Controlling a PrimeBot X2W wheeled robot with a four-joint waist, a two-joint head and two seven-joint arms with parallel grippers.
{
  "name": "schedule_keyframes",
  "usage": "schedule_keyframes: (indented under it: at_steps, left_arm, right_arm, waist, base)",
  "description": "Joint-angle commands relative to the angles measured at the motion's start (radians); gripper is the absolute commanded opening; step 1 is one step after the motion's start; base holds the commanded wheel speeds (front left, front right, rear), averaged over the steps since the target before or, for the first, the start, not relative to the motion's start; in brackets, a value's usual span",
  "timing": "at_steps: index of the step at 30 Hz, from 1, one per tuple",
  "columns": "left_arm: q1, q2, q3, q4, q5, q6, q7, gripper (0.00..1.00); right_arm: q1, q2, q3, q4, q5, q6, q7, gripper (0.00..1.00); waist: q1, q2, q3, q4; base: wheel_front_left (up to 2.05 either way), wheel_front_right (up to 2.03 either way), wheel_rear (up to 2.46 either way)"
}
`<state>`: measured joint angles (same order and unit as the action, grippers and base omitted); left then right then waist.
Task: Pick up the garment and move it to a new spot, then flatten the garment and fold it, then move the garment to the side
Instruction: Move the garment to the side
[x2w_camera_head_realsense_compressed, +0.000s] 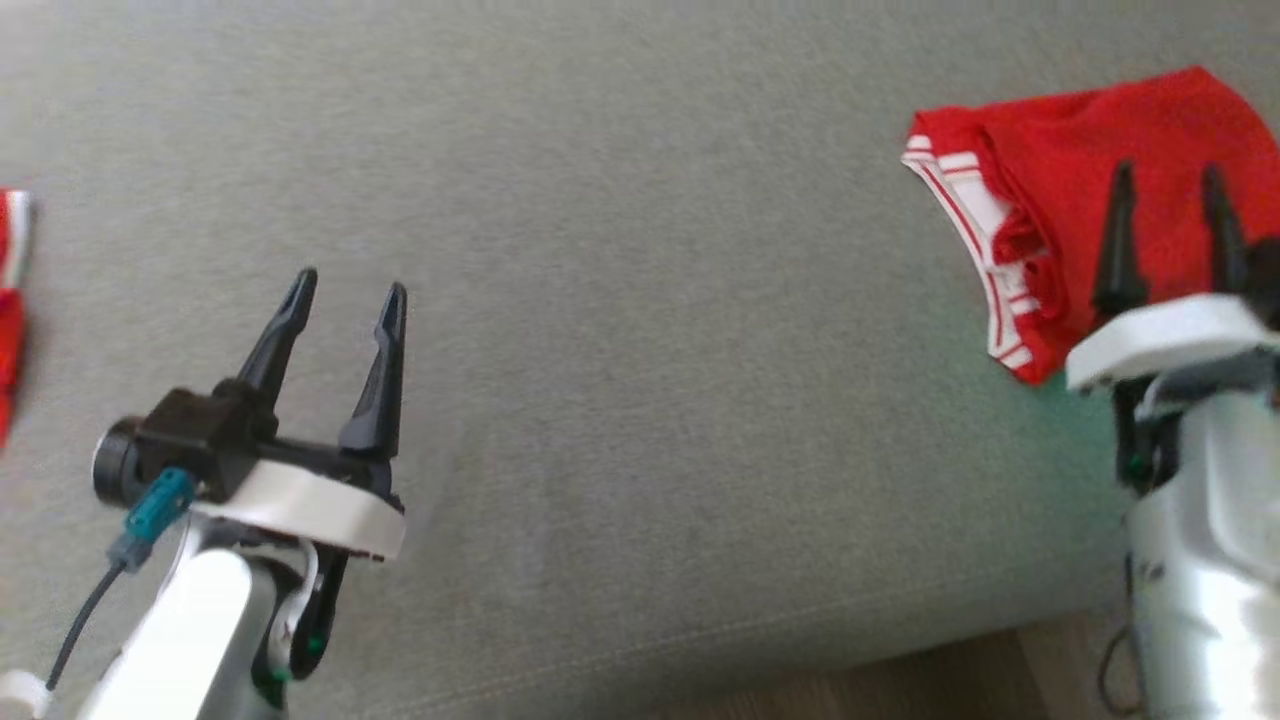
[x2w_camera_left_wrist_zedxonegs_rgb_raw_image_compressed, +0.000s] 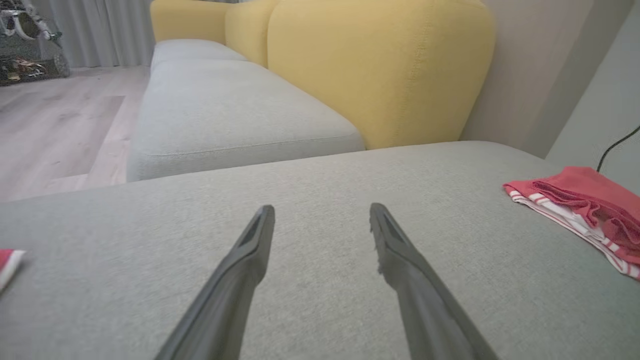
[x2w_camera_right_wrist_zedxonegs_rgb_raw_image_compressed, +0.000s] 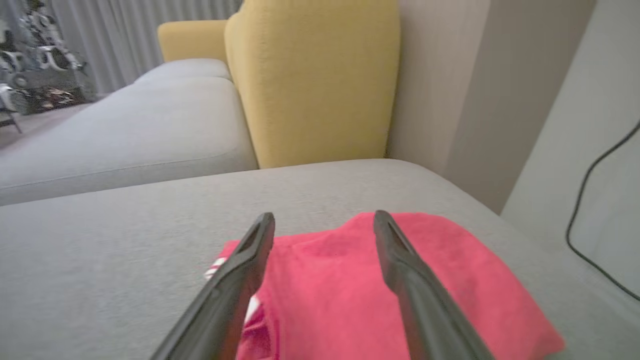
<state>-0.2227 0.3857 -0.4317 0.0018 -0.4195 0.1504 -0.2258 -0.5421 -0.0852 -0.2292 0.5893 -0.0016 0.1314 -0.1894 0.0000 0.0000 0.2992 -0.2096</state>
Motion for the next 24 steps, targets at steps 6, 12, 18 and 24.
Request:
schedule_keyframes:
  at_steps: [6,12,18,24]
  left_arm:
    - [0.033,0.011,0.06,-0.017,-0.014,0.02,-0.02,1.0]
    - [0.079,0.014,0.068,-0.01,-0.01,0.032,-0.027,1.0]
    - [0.131,0.018,0.068,-0.004,-0.006,0.036,-0.031,1.0]
    - [0.173,0.024,0.063,-0.007,-0.002,0.043,-0.032,1.0]
  right_arm:
    - [0.156,0.03,0.169,-0.251,0.066,-0.001,0.022,1.0]
    - [0.264,0.034,0.215,-0.375,0.087,-0.001,0.064,1.0]
    - [0.366,0.035,0.221,-0.44,0.116,-0.001,0.103,1.0]
    - [0.429,0.035,0.236,-0.491,0.123,-0.001,0.123,1.0]
  waist:
    - [0.0,0.0,-0.103,0.131]
    - [0.0,0.0,-0.157,0.178]
    - [0.0,0.0,-0.215,0.19]
    - [0.0,0.0,-0.257,0.19]
  base:
    - [0.0,0.0,0.0]
    - [0.0,0.0,0.0]
    - [0.0,0.0,0.0]
    - [0.0,0.0,0.0]
